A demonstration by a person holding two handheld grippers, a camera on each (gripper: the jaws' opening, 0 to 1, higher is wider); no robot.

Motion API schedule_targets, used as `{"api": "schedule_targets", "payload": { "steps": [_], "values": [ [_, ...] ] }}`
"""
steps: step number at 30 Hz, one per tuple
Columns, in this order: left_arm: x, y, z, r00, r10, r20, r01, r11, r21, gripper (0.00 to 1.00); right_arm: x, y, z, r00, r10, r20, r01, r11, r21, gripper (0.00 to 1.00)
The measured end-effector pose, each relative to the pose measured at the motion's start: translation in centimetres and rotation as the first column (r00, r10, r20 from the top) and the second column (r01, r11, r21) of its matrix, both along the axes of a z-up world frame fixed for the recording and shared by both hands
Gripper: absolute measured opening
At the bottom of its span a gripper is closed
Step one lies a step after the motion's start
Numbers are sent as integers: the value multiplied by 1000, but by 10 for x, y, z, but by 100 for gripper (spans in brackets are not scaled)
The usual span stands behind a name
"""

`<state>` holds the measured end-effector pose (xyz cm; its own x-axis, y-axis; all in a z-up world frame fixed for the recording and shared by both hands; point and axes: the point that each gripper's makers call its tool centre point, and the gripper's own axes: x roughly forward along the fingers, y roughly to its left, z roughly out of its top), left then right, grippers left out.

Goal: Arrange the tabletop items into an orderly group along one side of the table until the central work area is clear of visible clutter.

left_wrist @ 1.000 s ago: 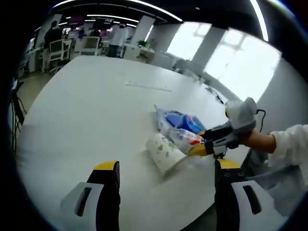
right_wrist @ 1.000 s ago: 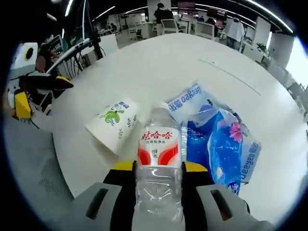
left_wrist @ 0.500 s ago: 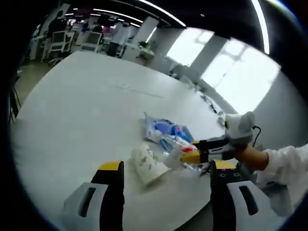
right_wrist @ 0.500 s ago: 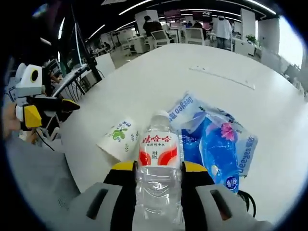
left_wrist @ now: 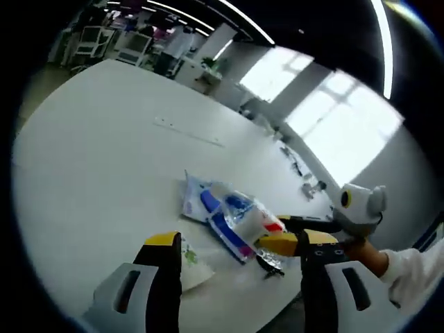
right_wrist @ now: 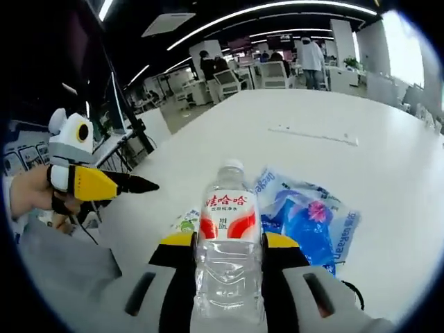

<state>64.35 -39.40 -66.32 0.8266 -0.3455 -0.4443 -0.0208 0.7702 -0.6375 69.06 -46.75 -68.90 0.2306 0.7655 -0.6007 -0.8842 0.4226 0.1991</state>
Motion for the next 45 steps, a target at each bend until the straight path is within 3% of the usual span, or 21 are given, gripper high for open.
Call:
{"api": "schedule_targets", "payload": {
  "steps": [5, 9, 13, 21, 27, 29, 30, 34, 36, 41, 45],
  "values": [
    [8, -4, 7, 1000, 18, 15, -17, 999, -48, 63, -2, 11, 21, 999, 28, 27, -30, 998, 61, 32],
    [14, -8, 20, 999, 21, 49, -17, 996, -84, 60, -11, 20, 44, 990, 78, 114, -87, 993, 77, 32],
    [18, -8, 25, 997, 39, 63, -34, 996, -87, 60, -16, 24, 49, 988, 92, 126, -103, 991, 90, 32],
    [32, -3, 32, 994, 91, 61, -78, 981, -178, 56, -25, 25, 57, 983, 94, 155, -111, 988, 107, 32],
    [48, 0, 47, 982, 169, 83, -138, 946, -294, 40, -38, 25, 61, 974, 126, 190, -149, 983, 108, 32],
    [50, 2, 45, 976, 211, 55, -183, 930, -320, 30, -35, 22, 63, 973, 118, 198, -142, 984, 111, 33],
    [49, -3, 46, 977, 206, 47, -177, 918, -354, 30, -34, 21, 63, 973, 116, 198, -140, 984, 112, 33],
    [45, -20, 55, 971, 222, 84, -179, 917, -357, 28, -32, 16, 64, 972, 110, 208, -133, 986, 103, 33],
    [45, -20, 54, 972, 227, 67, -187, 910, -370, 28, -32, 14, 64, 970, 113, 213, -136, 986, 98, 33],
    [42, -25, 66, 972, 201, 120, -153, 934, -323, 24, -35, 12, 63, 968, 101, 229, -127, 987, 101, 34],
    [40, -18, 66, 975, 193, 106, -147, 930, -337, 23, -36, 15, 63, 958, 117, 263, -148, 983, 105, 35]
  ]
}}
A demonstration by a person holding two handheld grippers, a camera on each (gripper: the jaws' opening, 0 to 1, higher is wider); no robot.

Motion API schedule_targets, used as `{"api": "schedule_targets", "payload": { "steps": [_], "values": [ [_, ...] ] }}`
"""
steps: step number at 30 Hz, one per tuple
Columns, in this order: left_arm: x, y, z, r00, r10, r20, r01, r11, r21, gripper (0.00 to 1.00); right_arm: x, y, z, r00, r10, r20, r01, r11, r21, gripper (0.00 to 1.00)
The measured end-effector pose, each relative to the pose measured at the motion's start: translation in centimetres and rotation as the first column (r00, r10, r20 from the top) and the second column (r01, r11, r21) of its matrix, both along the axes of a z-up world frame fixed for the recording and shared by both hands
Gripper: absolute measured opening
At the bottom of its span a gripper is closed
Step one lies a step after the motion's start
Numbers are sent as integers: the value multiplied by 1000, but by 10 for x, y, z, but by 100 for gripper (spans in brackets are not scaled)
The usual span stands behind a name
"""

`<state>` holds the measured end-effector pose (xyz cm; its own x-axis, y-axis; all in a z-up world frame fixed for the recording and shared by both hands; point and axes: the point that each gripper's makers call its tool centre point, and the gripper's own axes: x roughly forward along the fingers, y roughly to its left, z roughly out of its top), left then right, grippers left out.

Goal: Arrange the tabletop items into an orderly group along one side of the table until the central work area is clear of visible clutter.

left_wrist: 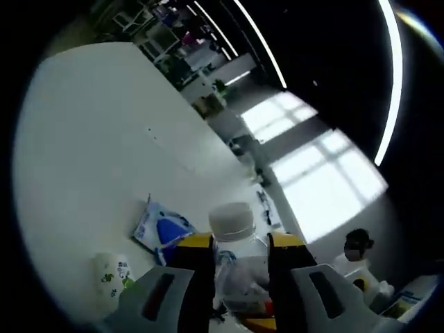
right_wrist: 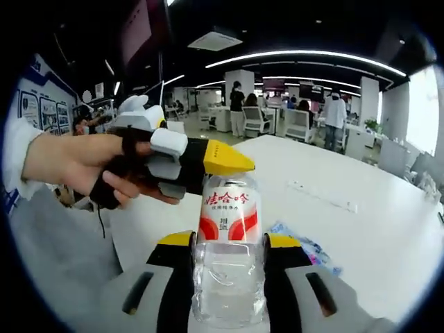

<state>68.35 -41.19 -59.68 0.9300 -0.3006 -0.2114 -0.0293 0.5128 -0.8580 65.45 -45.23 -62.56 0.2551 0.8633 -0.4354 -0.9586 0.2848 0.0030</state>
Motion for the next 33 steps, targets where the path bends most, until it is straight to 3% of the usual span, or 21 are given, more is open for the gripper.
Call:
{"api": "schedule_targets", "payload": {
  "steps": [11, 13, 16, 18, 20, 21, 23, 24, 25, 26, 28, 31, 33],
  "values": [
    [-5, 12, 19, 997, -10, 71, 6, 999, 46, 20, 1, 7, 6, 994, 41, 102, -44, 999, 24, 37],
    [-3, 16, 25, 993, -9, 116, 0, 997, 81, 20, 2, 9, 10, 988, 62, 138, -67, 997, 34, 37],
    [-3, 19, 27, 992, -5, 123, -8, 994, 110, 19, -4, 13, 11, 978, 139, 153, -144, 989, 19, 37],
    [-7, 14, 22, 992, -56, 111, 35, 983, 180, 19, -8, 16, 18, 970, 188, 156, -198, 979, 52, 42],
    [-6, 18, 19, 991, -74, 113, 46, 972, 230, 18, -6, 16, 25, 966, 185, 179, -200, 977, 73, 49],
    [-6, 18, 19, 990, -80, 118, 49, 969, 243, 18, -4, 17, 27, 968, 185, 170, -201, 976, 84, 52],
    [-6, 20, 18, 989, -86, 118, 54, 967, 250, 18, -6, 20, 31, 975, 202, 91, -213, 967, 141, 64],
    [-6, 21, 18, 988, -101, 120, 68, 964, 256, 18, -7, 21, 30, 976, 216, 19, -216, 962, 167, 70],
    [-8, 19, 24, 979, -139, 150, 94, 957, 274, 18, -9, 20, 28, 968, 246, -53, -232, 955, 185, 75],
    [-9, 19, 28, 973, -163, 165, 108, 949, 296, 18, -12, 19, 28, 959, 272, -73, -256, 949, 182, 76],
    [-12, 16, 39, 951, -234, 200, 156, 927, 340, 18, -18, 16, 31, 939, 341, -54, -328, 929, 170, 74],
    [-19, 9, 48, 930, -314, 193, 235, 908, 346, 18, -30, 12, 30, 898, 435, -63, -425, 896, 133, 76],
    [-23, 3, 58, 895, -391, 214, 275, 863, 425, 19, -30, 13, 30, 883, 466, -56, -458, 881, 117, 76]
  ]
}}
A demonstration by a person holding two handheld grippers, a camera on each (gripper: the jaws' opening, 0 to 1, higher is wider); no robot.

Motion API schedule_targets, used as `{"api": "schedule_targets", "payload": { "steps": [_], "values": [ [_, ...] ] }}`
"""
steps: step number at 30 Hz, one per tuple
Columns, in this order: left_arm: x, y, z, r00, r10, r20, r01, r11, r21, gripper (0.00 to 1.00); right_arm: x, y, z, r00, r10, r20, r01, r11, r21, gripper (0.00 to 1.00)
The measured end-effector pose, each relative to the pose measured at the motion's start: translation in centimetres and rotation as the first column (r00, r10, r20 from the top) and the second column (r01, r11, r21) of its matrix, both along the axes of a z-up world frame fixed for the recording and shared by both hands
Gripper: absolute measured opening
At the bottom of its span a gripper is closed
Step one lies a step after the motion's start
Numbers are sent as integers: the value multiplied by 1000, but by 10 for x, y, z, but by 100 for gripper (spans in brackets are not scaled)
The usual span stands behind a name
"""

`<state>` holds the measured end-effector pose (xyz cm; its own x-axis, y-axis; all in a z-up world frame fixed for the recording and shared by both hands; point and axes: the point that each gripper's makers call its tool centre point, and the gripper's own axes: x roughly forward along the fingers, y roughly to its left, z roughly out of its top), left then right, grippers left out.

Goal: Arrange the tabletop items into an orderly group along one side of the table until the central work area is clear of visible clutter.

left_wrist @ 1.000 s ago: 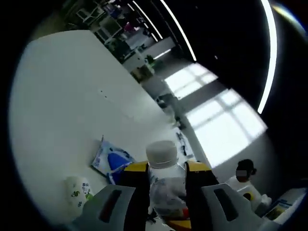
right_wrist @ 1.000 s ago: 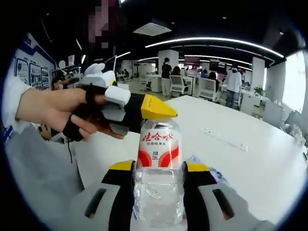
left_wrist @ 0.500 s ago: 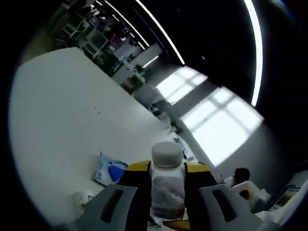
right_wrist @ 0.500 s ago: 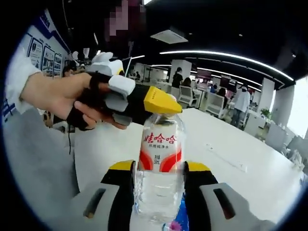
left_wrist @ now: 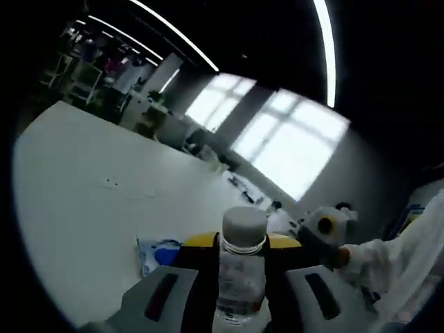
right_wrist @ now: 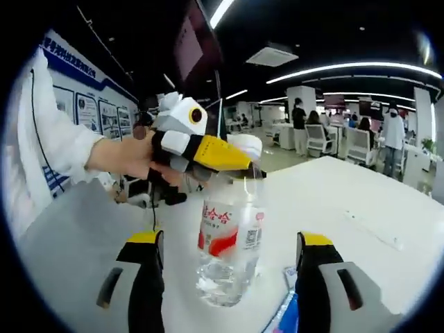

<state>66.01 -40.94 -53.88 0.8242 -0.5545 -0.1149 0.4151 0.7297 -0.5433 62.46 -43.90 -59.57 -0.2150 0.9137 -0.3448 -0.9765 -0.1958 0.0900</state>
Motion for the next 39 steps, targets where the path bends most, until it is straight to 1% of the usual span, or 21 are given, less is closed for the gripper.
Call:
{"api": "schedule_targets", "payload": {
  "steps": [1, 3, 7, 9, 13, 14, 15, 18, 19, 20, 21, 23, 26, 30, 33, 34, 35, 36, 37, 38, 39],
  "values": [
    [-2, -4, 3, 999, -30, 16, 29, 999, 38, 19, -3, 2, 4, 998, 15, -58, -15, 1000, 11, 76],
    [-6, -10, 6, 997, -69, 21, 68, 996, 62, 19, -5, 6, 11, 990, 34, -139, -30, 999, 31, 73],
    [-9, -16, 7, 994, -103, 29, 100, 992, 78, 19, -16, 15, 21, 985, 106, -135, -97, 993, 71, 70],
    [-11, -19, 8, 992, -120, 37, 116, 990, 84, 19, -20, 20, 17, 982, 124, -145, -116, 991, 61, 69],
    [-15, -26, 15, 988, -144, 54, 140, 988, 72, 19, -27, 25, -1, 980, 158, -118, -157, 987, 19, 56],
    [-16, -28, 15, 987, -151, 56, 146, 986, 84, 19, -30, 25, -2, 976, 162, -146, -160, 987, 25, 56],
    [-16, -28, 15, 987, -152, 61, 145, 984, 102, 19, -28, 26, -2, 976, 153, -153, -151, 988, 27, 55],
    [-17, -25, 13, 988, -149, 50, 142, 983, 115, 19, -37, 24, -1, 967, 197, -164, -194, 980, 31, 43],
    [-17, -25, 13, 988, -146, 49, 139, 982, 126, 19, -33, 26, -1, 972, 185, -146, -182, 983, 33, 42],
    [-19, -26, 14, 987, -151, 52, 143, 981, 130, 19, -31, 26, -1, 971, 176, -162, -175, 984, 25, 42],
    [-18, -26, 13, 988, -145, 59, 135, 979, 154, 20, -31, 25, -1, 969, 180, -169, -178, 984, 25, 41],
    [-17, -28, 13, 988, -140, 70, 126, 975, 182, 20, -30, 25, -2, 970, 179, -165, -177, 984, 25, 41],
    [-16, -28, 9, 989, -138, 59, 125, 974, 191, 21, -31, 24, -5, 968, 178, -179, -180, 984, 6, 40],
    [-14, -21, 9, 991, -97, 94, 77, 978, 195, 22, -28, 24, -4, 972, 153, -179, -151, 988, 24, 39],
    [-12, -18, 9, 989, -78, 124, 48, 973, 226, 22, -26, 25, -5, 977, 128, -170, -125, 992, 30, 39],
    [-10, -16, 11, 986, -57, 160, 14, 967, 254, 23, -23, 25, -4, 979, 116, -167, -112, 993, 36, 39],
    [-8, -13, 12, 983, -33, 178, -17, 961, 276, 26, -22, 25, -4, 980, 109, -168, -104, 994, 40, 38],
    [-7, -10, 11, 979, -17, 201, -50, 944, 327, 37, -20, 25, -2, 980, 99, -174, -91, 994, 51, 38],
    [-6, -8, 10, 978, 1, 207, -71, 941, 330, 48, -17, 26, -1, 979, 88, -185, -78, 995, 60, 38],
    [-6, -8, 10, 977, 14, 213, -85, 939, 332, 61, -14, 27, 2, 976, 69, -207, -56, 996, 71, 39],
    [-5, -5, 9, 974, 40, 224, -117, 933, 341, 81, -12, 27, 3, 975, 63, -212, -47, 996, 77, 39]
  ]
}}
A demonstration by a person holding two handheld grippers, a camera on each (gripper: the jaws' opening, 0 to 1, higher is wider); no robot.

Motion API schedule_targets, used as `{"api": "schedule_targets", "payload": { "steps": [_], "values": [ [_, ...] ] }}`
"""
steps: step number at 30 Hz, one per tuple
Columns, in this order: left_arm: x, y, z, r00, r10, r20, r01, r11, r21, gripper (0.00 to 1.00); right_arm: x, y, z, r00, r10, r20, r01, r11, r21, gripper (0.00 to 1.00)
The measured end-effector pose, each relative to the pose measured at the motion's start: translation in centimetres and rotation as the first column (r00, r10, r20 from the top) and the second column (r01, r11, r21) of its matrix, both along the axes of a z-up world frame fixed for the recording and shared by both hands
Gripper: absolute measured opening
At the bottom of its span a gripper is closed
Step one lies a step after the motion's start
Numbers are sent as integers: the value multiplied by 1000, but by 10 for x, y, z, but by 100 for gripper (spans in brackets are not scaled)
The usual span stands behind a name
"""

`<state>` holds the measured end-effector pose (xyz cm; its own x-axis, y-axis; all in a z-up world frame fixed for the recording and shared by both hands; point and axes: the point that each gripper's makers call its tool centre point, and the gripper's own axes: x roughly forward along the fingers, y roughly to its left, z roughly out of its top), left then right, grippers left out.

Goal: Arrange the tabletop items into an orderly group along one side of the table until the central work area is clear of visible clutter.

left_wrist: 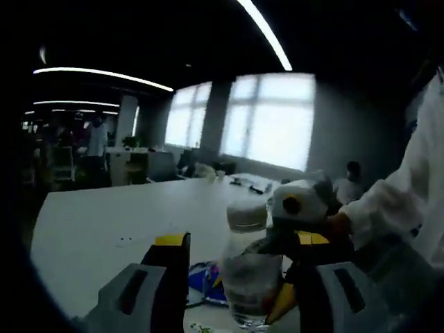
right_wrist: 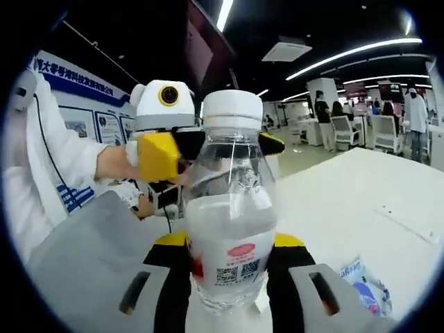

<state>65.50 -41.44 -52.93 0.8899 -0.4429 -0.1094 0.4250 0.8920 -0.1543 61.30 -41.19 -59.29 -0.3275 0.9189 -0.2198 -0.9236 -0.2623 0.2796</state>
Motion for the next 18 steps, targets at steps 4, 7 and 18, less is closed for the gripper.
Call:
{"api": "schedule_targets", "payload": {
  "steps": [4, 7, 18],
  "values": [
    [-8, 8, -8, 999, 36, -14, -36, 998, 42, 94, 4, -1, 0, 1000, -15, 12, 15, 1000, 2, 39],
    [-13, 12, -10, 999, 43, -13, -42, 998, 52, 97, 3, -1, 0, 1000, -26, 1, 26, 1000, 3, 39],
    [-30, 21, -11, 997, 79, -22, -78, 996, 50, 97, -2, 6, -4, 999, -29, 16, 29, 1000, -2, 39]
  ]
}}
